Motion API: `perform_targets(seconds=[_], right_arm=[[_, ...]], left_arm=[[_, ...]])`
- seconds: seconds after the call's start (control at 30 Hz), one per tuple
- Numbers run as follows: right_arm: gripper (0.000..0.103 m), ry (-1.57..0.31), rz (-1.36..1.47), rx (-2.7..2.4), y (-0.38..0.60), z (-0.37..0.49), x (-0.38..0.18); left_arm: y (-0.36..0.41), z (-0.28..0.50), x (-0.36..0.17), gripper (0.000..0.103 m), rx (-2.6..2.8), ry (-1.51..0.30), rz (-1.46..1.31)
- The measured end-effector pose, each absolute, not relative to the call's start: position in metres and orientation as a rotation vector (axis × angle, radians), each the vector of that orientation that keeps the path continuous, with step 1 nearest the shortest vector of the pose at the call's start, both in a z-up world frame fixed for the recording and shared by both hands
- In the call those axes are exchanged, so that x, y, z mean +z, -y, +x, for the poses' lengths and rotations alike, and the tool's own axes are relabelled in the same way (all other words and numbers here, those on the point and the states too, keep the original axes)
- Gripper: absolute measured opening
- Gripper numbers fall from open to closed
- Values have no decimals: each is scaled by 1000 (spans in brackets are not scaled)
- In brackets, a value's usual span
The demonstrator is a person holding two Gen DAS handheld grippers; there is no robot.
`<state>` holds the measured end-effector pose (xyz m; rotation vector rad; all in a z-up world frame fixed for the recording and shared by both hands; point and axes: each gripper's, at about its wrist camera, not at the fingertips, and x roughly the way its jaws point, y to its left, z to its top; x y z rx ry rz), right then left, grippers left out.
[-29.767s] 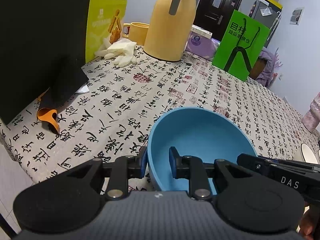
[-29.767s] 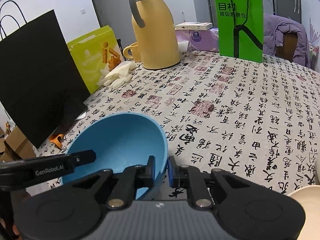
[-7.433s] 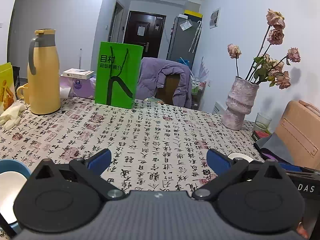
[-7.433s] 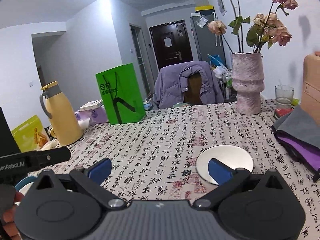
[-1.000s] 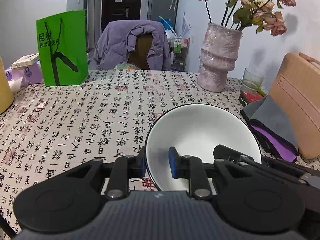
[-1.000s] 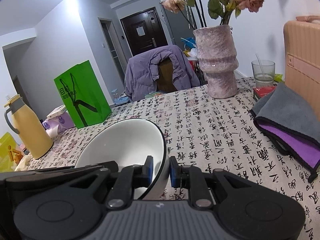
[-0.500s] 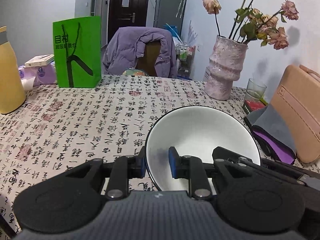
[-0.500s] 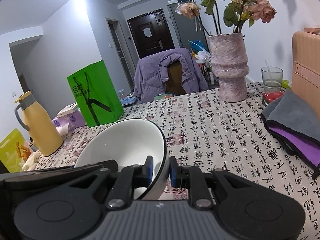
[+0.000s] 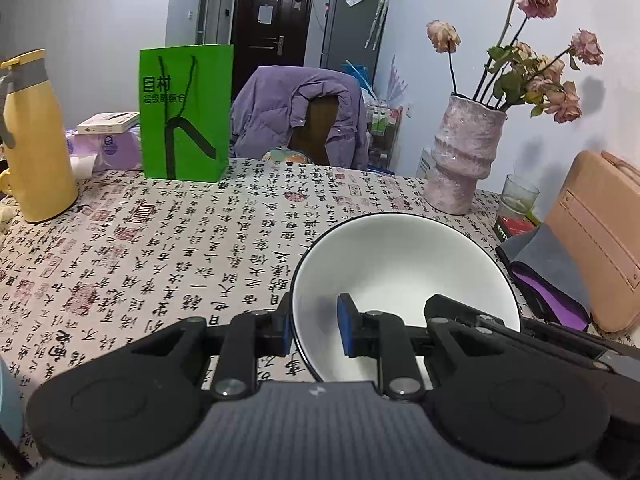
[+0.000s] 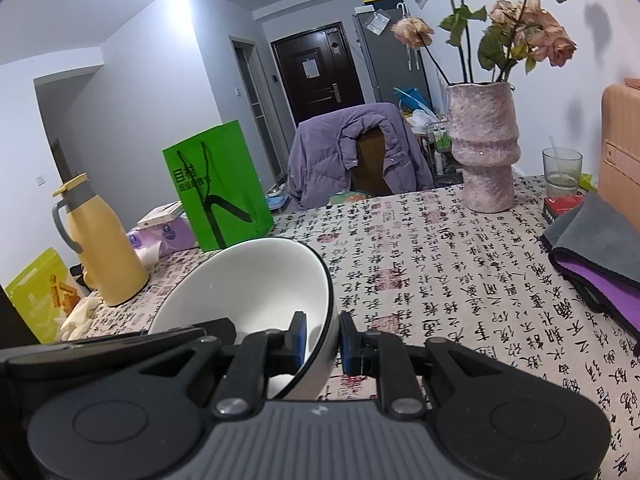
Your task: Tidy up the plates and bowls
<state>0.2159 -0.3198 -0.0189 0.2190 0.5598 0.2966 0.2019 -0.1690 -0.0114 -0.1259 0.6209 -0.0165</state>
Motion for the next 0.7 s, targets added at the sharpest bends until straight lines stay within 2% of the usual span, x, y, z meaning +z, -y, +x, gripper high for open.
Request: perform_targets(seconds=[0.7], right_arm=[[17,-543,202,320,284,180,-6]], left_arm=[[132,160,0,21,-5,-574,-163]])
